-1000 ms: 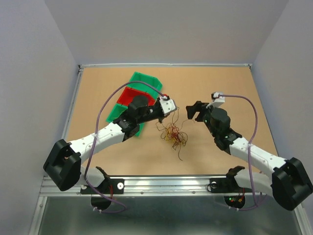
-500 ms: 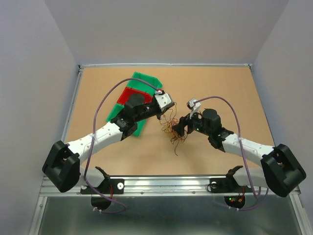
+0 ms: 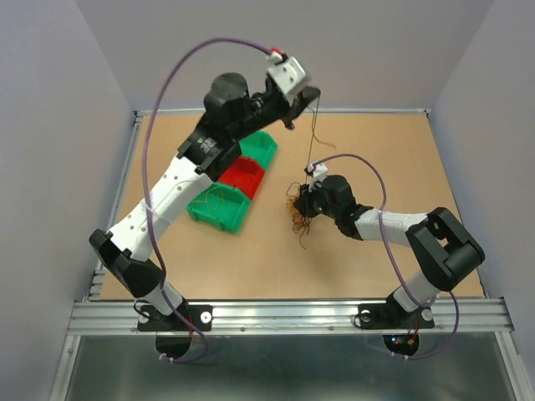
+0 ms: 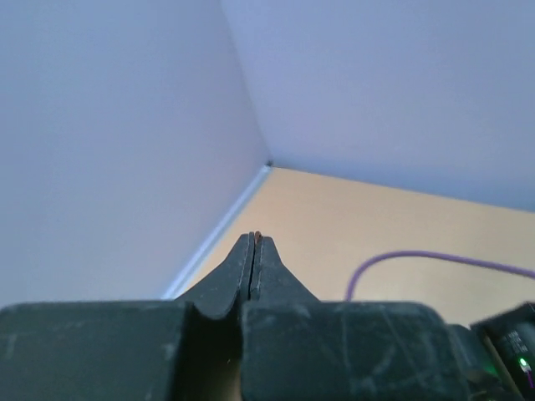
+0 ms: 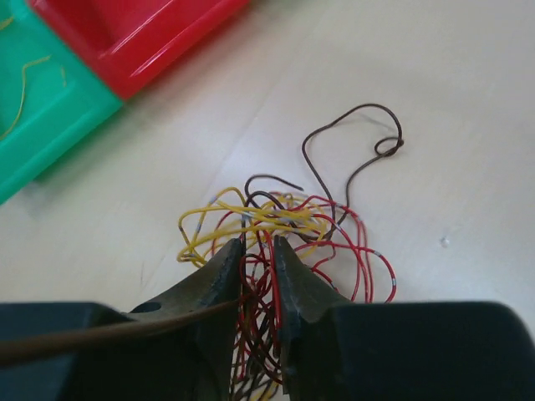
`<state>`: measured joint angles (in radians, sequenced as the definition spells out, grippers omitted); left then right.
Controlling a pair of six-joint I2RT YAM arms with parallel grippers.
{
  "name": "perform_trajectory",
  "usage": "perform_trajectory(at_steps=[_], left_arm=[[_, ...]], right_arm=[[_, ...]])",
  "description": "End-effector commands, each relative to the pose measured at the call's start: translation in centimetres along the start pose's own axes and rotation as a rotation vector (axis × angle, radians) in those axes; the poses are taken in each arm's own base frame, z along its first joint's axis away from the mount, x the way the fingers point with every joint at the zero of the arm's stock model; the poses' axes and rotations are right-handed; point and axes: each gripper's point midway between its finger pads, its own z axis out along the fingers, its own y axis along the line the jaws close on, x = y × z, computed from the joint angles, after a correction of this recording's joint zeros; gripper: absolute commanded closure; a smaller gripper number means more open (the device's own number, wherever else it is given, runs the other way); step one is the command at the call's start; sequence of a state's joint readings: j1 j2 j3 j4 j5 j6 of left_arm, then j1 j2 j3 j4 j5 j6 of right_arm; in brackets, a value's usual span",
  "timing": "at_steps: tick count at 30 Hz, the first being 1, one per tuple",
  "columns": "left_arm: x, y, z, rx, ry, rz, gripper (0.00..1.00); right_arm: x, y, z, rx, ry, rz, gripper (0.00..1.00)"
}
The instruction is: Untangle the cables
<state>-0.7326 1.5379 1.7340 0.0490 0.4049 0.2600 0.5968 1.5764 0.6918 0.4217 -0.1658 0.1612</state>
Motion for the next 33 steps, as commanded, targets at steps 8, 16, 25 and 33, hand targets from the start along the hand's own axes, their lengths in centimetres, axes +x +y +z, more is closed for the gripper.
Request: perform_trajectory(at_steps=[8, 16, 25, 33], left_arm=[[-15.3, 10.2, -8.9, -0.548, -0.236, -0.008, 1.0], [-15.5, 19.4, -18.1, -0.987, -0.295, -0.028, 1.0], [-17.5, 22.2, -25.2, -1.053, -0.422, -0.001, 1.0], [-13.9, 18.7, -20.3, -0.728, -0.355, 0.02, 1.0]], right_arm=[[-3.8, -11.1, -9.1, 0.603, -0.279, 0.38, 0.9], [-2.8, -14.5, -16.2, 0.847, -0.403, 0.465, 0.7], [-2.4, -15.9, -16.3, 0.899, -0.374, 0.497, 0.89], [-4.0, -13.9, -15.6, 0.741, -0.393, 0.42, 0.55]])
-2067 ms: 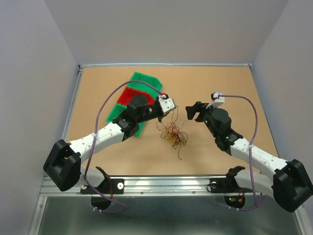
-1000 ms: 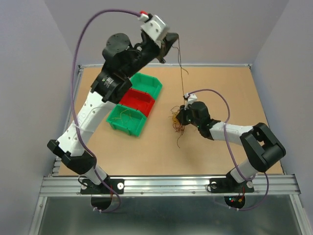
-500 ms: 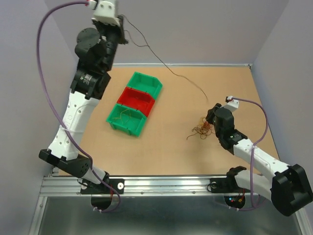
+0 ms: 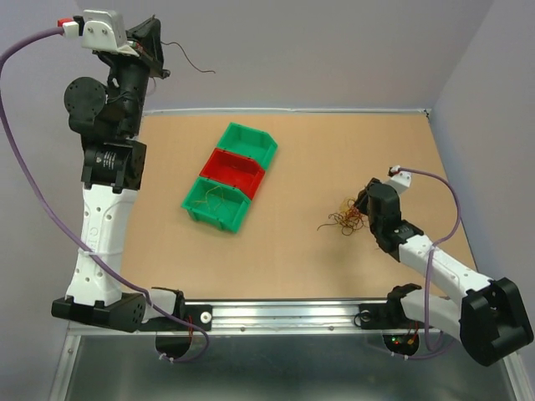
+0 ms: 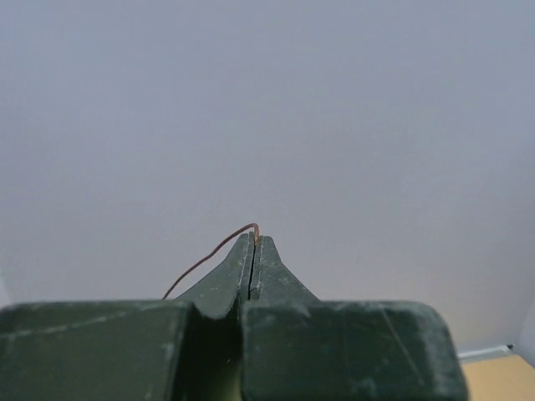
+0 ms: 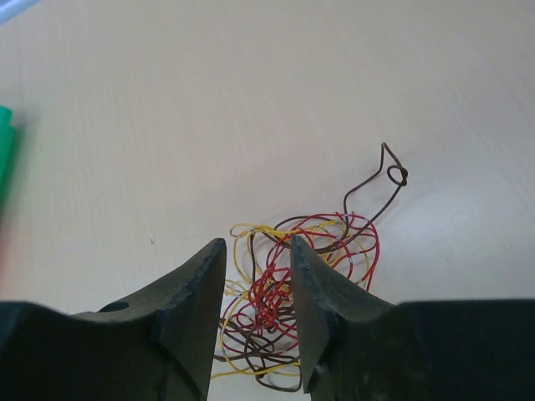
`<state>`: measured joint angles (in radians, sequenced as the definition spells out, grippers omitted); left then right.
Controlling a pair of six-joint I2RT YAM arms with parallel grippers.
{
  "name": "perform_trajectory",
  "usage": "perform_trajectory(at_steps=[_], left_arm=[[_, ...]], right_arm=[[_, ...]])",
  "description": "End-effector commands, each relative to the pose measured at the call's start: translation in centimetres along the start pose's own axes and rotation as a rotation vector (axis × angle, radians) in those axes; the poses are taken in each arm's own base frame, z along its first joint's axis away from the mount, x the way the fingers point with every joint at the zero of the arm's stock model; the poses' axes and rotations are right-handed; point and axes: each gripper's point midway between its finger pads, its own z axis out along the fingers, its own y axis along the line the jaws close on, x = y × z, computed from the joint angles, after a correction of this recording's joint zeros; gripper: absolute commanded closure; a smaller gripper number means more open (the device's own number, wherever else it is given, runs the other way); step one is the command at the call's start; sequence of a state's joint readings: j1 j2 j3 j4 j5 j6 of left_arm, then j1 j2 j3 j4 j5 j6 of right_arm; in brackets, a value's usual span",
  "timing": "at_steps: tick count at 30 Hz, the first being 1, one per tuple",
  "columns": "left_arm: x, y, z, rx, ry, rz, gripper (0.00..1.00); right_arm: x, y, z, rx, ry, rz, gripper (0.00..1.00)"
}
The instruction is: Untangle the cables
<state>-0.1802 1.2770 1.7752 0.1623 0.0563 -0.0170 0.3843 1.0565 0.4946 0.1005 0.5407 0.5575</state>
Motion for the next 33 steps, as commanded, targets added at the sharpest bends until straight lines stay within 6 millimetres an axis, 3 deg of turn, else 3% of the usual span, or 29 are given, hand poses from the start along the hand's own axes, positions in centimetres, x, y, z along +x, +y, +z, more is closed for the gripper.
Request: perform_trajectory(at_steps=[1, 4, 11, 15, 21, 22, 24, 25, 28, 30, 33], left_arm=[[0.9, -2.6, 0.2, 0.148, -0.02, -0.017, 1.0], [3.1, -2.0, 0.3, 0.129, 0.02, 0.003, 1.0], [4.9, -2.5, 0.3, 0.161, 0.042, 0.004, 1.0], [7.7, -4.0, -0.1, 0.252, 0.08, -0.021, 1.0], [16.1, -6.2, -2.4, 0.419, 0.207, -0.054, 1.0], [18.5, -6.3, -3.2, 0.433, 0.253, -0.061, 1.0], [20.1, -6.7, -4.2, 0.469, 0.276, -0.062, 1.0], [22.1, -6.7, -5.3, 0.48, 0.312, -0.066, 1.0], [23.7, -6.9, -6.4, 0.498, 0.31, -0.07, 1.0], [23.3, -6.8, -6.1, 0.494, 0.285, -0.058, 1.0], [20.9, -5.5, -4.1, 0.422, 0.22, 0.013, 1.0]], right_arm=[[-1.6, 2.3, -0.8, -0.142, -0.047, -0.008, 0.51], [-1.9, 3.2, -1.2, -0.205, -0.053, -0.027, 0.38], [-2.2, 4.5, -2.2, -0.301, -0.068, -0.033, 0.29], [-2.8, 5.3, -3.2, -0.37, -0.099, -0.016, 0.26], [-2.9, 5.3, -3.6, -0.389, -0.111, -0.013, 0.23], [-2.8, 5.2, -3.6, -0.387, -0.112, -0.014, 0.23], [-2.9, 5.2, -3.6, -0.384, -0.114, -0.015, 0.23], [-2.9, 5.3, -3.6, -0.389, -0.113, -0.015, 0.23], [-2.9, 5.4, -3.7, -0.396, -0.113, -0.015, 0.23], [-2.9, 5.6, -3.7, -0.403, -0.112, -0.013, 0.23], [-2.8, 5.7, -3.6, -0.409, -0.107, -0.012, 0.23]])
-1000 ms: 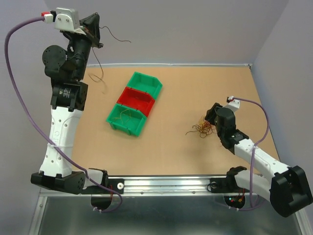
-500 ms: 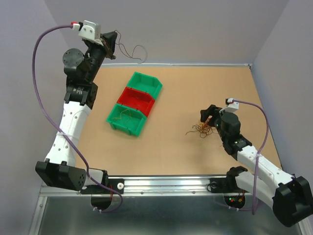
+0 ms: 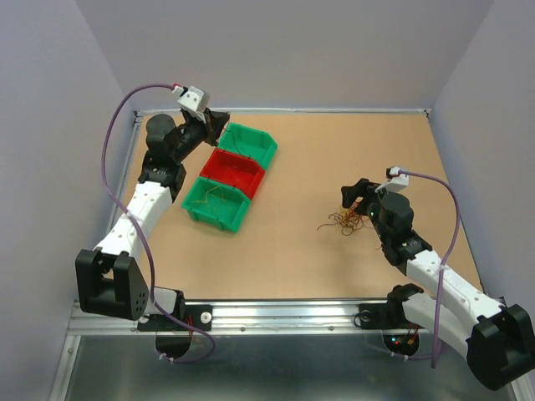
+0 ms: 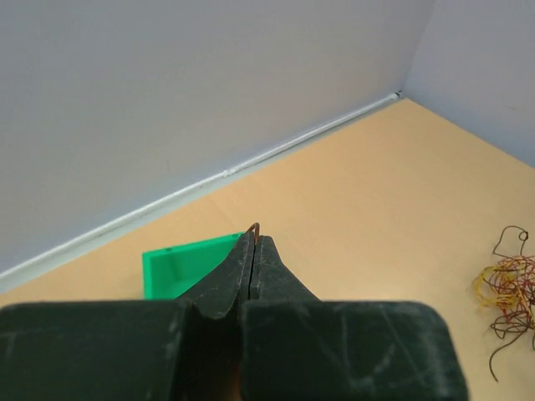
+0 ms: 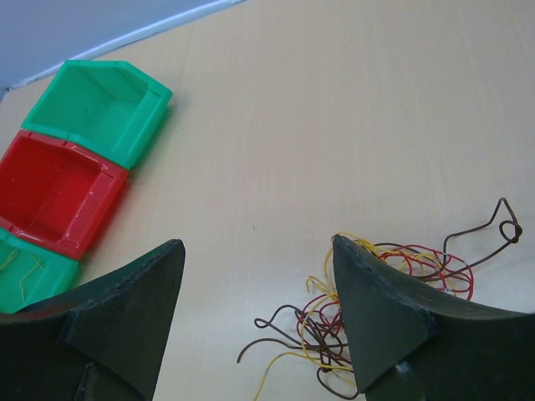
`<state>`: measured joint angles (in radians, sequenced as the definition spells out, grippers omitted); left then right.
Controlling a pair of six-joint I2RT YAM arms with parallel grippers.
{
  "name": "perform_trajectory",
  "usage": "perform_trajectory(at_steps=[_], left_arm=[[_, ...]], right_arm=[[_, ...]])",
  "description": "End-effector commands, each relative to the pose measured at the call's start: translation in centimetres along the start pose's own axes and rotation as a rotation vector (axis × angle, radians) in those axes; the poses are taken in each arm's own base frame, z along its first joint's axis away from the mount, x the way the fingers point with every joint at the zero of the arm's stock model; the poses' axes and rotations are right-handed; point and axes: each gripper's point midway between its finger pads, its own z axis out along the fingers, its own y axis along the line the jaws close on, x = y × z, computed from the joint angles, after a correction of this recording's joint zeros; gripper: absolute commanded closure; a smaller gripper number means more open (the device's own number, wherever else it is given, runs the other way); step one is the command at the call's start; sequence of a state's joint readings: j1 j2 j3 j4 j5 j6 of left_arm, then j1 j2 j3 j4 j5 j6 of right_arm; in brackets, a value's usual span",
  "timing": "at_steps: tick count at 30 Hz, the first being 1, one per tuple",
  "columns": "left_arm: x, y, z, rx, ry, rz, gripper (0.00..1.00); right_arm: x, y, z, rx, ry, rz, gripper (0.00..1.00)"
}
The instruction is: Untangle the cables
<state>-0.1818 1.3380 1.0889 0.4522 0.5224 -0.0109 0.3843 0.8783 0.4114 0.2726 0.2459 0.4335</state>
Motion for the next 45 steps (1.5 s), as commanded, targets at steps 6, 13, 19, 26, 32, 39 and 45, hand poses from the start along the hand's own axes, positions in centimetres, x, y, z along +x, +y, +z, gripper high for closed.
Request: perform_trajectory(at_steps=[6, 13, 19, 26, 32, 39, 45], left_arm=[[-17.3, 1.0, -1.3, -0.132, -0.363, 0.287, 1.0], [-24.7, -0.1, -2.5, -0.142, -0.482, 0.345, 1.0], [-25.6, -1.5, -2.2, -0.104, -0.496, 0.352, 1.0], [-20.4, -3.1, 0.2, 0.007, -0.393, 0.321, 1.0], [-13.7, -2.7, 1.6, 0.041, -0.28, 0.306, 1.0], [-6.6, -1.3, 2.3, 0.022, -0.182, 0.315, 1.0], [-4.1, -1.2, 1.9, 0.015, -0.159, 0.304, 1.0]], right_arm=[[-0.7, 0.5, 0.0, -0.035, -0.042, 0.002, 0.23], [-0.7, 0.5, 0.0, -0.038, -0.044, -0.003, 0.23], [-0.7, 0.5, 0.0, -0.038, -0.044, -0.003, 0.23], [-0.7, 0.4, -0.1, -0.037, -0.044, -0.003, 0.23], [-0.9, 0.4, -0.2, -0.037, -0.053, -0.009, 0.23], [-1.0, 0.5, -0.6, -0.046, -0.057, -0.009, 0.23], [-1.0, 0.6, -0.7, -0.054, -0.056, -0.007, 0.23]])
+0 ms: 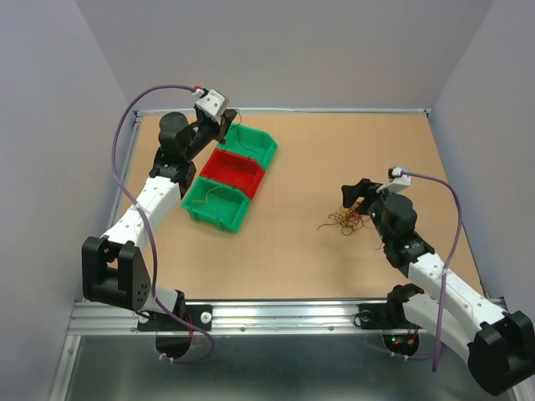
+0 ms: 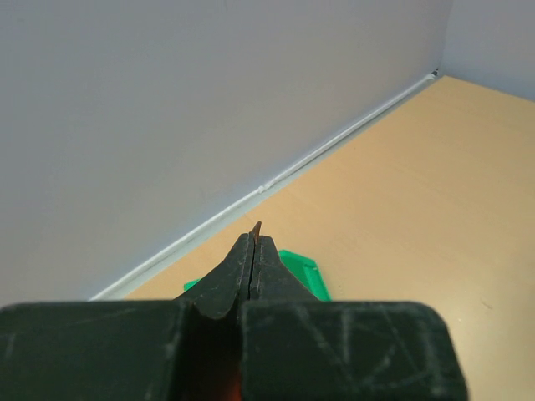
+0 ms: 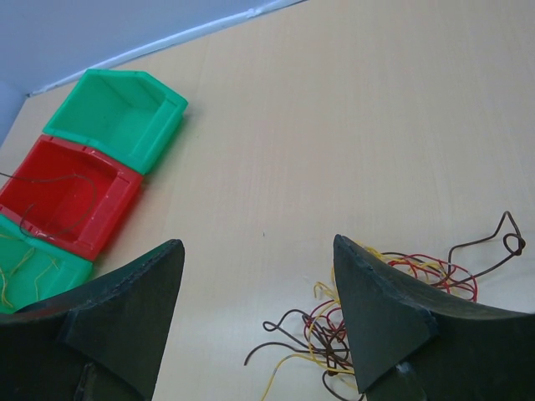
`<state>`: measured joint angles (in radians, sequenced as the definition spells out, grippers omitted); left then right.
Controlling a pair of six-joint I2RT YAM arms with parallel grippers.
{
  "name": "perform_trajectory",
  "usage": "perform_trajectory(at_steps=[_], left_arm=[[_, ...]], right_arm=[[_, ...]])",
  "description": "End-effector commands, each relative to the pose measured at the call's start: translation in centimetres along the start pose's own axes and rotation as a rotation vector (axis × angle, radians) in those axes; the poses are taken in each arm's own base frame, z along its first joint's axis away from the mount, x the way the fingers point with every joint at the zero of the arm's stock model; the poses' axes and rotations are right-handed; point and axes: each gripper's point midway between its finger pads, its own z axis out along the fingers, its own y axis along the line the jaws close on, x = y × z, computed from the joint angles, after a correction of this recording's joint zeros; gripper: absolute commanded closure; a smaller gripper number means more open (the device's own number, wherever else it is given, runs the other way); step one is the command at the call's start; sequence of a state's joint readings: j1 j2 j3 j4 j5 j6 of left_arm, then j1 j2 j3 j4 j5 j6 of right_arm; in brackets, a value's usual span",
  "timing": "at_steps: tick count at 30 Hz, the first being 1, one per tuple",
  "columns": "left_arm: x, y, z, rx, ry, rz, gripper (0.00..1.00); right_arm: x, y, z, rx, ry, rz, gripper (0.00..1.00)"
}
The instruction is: Untangle the cables
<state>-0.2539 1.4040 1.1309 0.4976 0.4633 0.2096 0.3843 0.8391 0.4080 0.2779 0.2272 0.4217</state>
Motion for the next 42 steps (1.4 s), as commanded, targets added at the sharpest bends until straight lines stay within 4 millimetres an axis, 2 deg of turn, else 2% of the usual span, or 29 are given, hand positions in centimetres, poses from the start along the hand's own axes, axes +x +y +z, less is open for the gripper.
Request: perform_trajectory(at_steps=[1, 4, 7, 8, 9, 10, 14, 15, 16, 17, 19, 21, 24, 26, 29, 32, 34, 36, 37, 42], left_arm=[[-3.6, 0.1, -0.6, -0.011, -0.132, 0.08, 1.0], [-3.8, 0.3, -0.8, -0.026, -0.135, 0.081, 1.0], [-2.8, 0.1, -1.7, -0.019, -0.1, 0.117, 1.0], [-0.9, -0.2, -2.1, -0.004, -0.065, 0.13, 1.0], [-0.9, -0.3, -2.7, -0.012, -0.07, 0.151, 1.0], [0.9, -0.3, -3.2, -0.024, -0.041, 0.162, 1.0], [1.5, 4.1, -4.0, -0.241, -0.026, 0.152, 1.0], [1.7, 5.5, -4.1, -0.302, -0.013, 0.104, 1.0], [2.5, 7.9, -4.2, -0.375, 0.01, 0.037, 1.0], [1.8, 8.9, -4.4, -0.395, 0.002, 0.043, 1.0], [2.7, 11.6, -4.9, -0.482, 0.019, -0.048, 1.0], [3.2, 13.0, -5.4, -0.536, 0.024, -0.095, 1.0], [4.4, 13.9, -6.5, -0.586, 0.046, -0.09, 1.0], [5.7, 13.4, -6.9, -0.573, 0.067, -0.078, 1.0], [6.9, 11.6, -6.6, -0.479, 0.082, -0.063, 1.0], [7.4, 10.2, -6.3, -0.399, 0.092, -0.047, 1.0], [7.5, 7.2, -5.4, -0.217, 0.094, -0.014, 1.0], [8.5, 5.0, -4.6, -0.131, 0.131, 0.009, 1.0], [8.3, 4.9, -4.1, -0.132, 0.144, 0.02, 1.0], [13.4, 2.6, -2.7, -0.044, 0.353, 0.028, 1.0]], right_arm=[[-0.1, 0.0, -0.1, -0.022, -0.026, -0.007, 0.23], [0.1, 0.2, 0.0, -0.032, -0.016, -0.01, 0.23], [0.2, 0.3, 0.0, -0.037, -0.009, -0.017, 0.23], [0.3, 0.2, 0.0, -0.036, -0.009, -0.02, 0.23], [0.3, 0.2, 0.0, -0.037, -0.009, -0.023, 0.23], [0.4, 0.2, -0.1, -0.036, -0.006, -0.027, 0.23], [0.2, 0.3, -0.1, -0.041, -0.01, -0.026, 0.23], [0.2, 0.3, -0.2, -0.043, -0.011, -0.024, 0.23], [0.1, 0.4, -0.2, -0.047, -0.011, -0.025, 0.23], [0.2, 0.4, -0.1, -0.046, -0.01, -0.024, 0.23], [0.2, 0.4, -0.1, -0.045, -0.008, -0.023, 0.23], [0.3, 0.4, -0.2, -0.045, -0.008, -0.021, 0.23], [0.3, 0.4, -0.2, -0.045, -0.008, -0.02, 0.23], [0.3, 0.3, -0.2, -0.045, -0.008, -0.018, 0.23], [0.3, 0.7, -0.1, -0.059, -0.004, -0.015, 0.23], [0.4, 0.7, 0.1, -0.057, 0.003, -0.014, 0.23], [0.5, 0.7, 0.1, -0.059, 0.007, -0.015, 0.23], [0.6, 0.7, 0.2, -0.058, 0.009, -0.016, 0.23], [0.5, 0.6, 0.2, -0.055, 0.008, -0.017, 0.23], [0.5, 0.6, 0.1, -0.056, 0.005, -0.017, 0.23]])
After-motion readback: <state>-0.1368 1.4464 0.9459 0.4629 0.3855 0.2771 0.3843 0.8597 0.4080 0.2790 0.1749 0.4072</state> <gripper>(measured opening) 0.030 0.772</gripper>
